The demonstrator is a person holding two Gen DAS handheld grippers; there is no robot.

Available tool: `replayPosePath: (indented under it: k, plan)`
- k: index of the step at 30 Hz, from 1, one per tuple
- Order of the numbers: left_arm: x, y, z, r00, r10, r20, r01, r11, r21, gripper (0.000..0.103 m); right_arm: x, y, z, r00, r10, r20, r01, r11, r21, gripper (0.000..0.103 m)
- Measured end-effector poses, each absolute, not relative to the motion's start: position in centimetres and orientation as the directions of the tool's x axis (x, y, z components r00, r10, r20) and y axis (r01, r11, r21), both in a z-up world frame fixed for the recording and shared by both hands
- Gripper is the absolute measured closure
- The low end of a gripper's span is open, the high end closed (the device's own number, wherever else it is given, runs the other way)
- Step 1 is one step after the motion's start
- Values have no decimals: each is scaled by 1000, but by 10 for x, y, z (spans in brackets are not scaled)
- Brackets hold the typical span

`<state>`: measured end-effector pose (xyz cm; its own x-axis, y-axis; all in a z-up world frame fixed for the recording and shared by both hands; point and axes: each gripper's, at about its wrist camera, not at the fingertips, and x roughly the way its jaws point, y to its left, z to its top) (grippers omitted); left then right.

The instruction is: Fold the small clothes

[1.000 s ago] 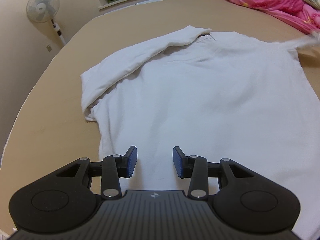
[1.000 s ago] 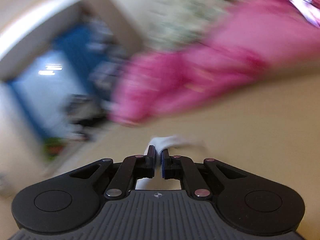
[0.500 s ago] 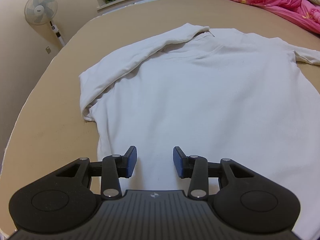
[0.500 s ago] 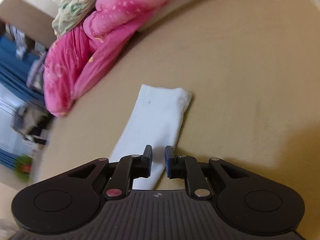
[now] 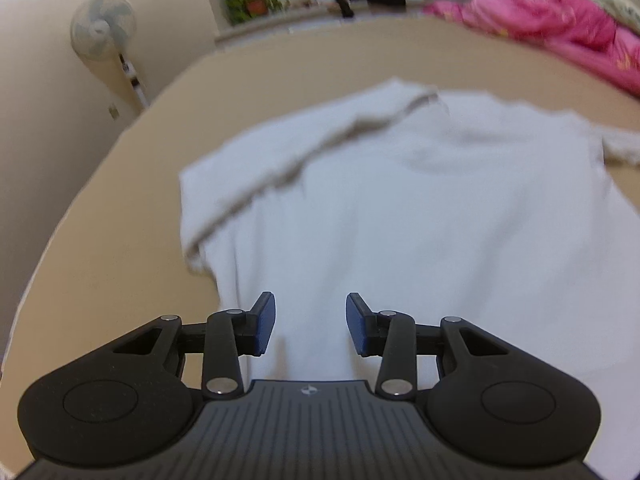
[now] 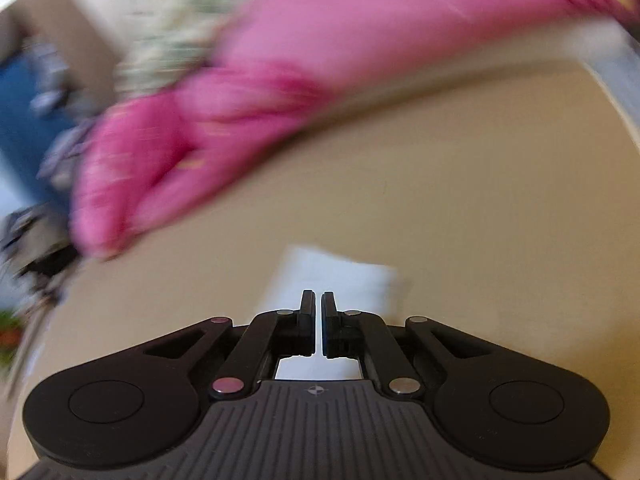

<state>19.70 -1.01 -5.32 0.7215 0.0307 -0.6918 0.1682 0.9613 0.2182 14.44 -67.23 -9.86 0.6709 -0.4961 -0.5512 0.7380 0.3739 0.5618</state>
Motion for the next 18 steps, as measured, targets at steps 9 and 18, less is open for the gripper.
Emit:
replayPosePath:
  k: [9,18]
  plan:
    - [324,-38,-19,780,-45,-624,132,987,93,92,161,-478,27,879,57,-473,279,743,608,54]
    - [440,-120,-40,727,-118,-677,205,977,50,64,197,-354,-71,656,198,-728,95,936,340,55]
